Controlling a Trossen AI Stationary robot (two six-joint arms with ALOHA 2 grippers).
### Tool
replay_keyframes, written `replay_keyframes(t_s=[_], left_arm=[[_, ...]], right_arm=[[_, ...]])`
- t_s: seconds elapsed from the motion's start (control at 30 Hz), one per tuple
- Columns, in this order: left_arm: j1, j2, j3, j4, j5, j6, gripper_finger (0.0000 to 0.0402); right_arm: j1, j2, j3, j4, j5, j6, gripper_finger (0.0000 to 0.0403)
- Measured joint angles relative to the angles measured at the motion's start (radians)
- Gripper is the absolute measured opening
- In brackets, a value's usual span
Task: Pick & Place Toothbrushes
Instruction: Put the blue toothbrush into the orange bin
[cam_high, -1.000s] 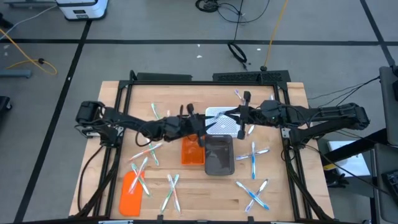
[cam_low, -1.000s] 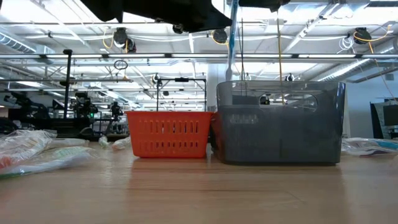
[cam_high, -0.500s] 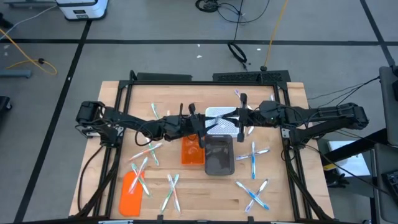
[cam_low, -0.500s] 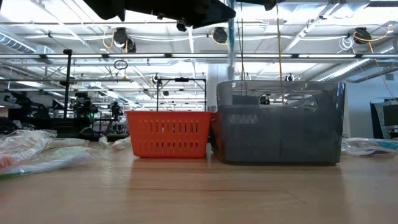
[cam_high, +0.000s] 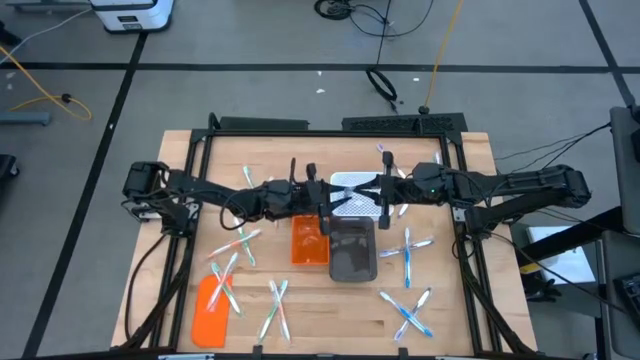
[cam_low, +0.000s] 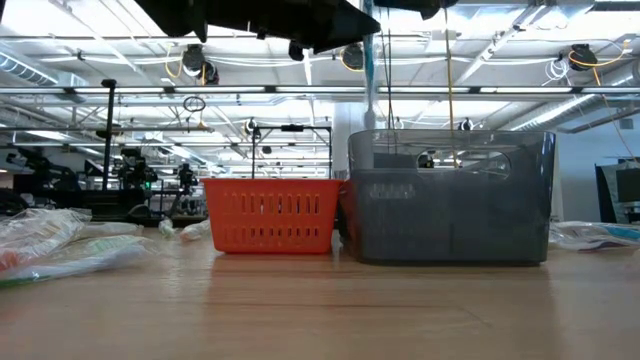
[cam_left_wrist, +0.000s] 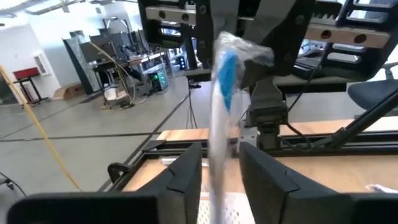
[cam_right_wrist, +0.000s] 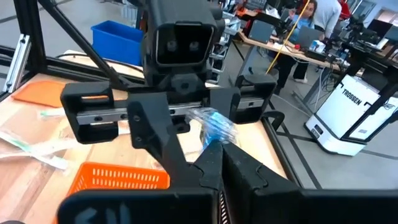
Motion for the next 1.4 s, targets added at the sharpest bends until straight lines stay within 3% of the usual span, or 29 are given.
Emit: replay_keyframes(t_s=[0.2,0.6,0.97,1.4], left_arm=[[-0.002,0.000,0.000,0.001,0.000,0.001,0.0013],[-0.004,-0.004,0.000,-0.029,-0.006,-0.024,0.0006],[-0.055,-0.137,-0.001,-0.369,-0.184,-0.111,0.0007],[-0.124,-0.163,-0.001,-0.669,-0.184,-0.238,0.0006]], right_arm=[[0.000,0.001,0.000,-0.001,0.000,0.000,0.0000],[0.000,0.001,0.000,-0.017,0.003,-0.003,0.0000],[-0.001,-0.018,0.001,-0.069,0.062,-0.011,0.0046],[-0.001,-0.042,0.001,-0.107,0.058,-0.008,0.0075]])
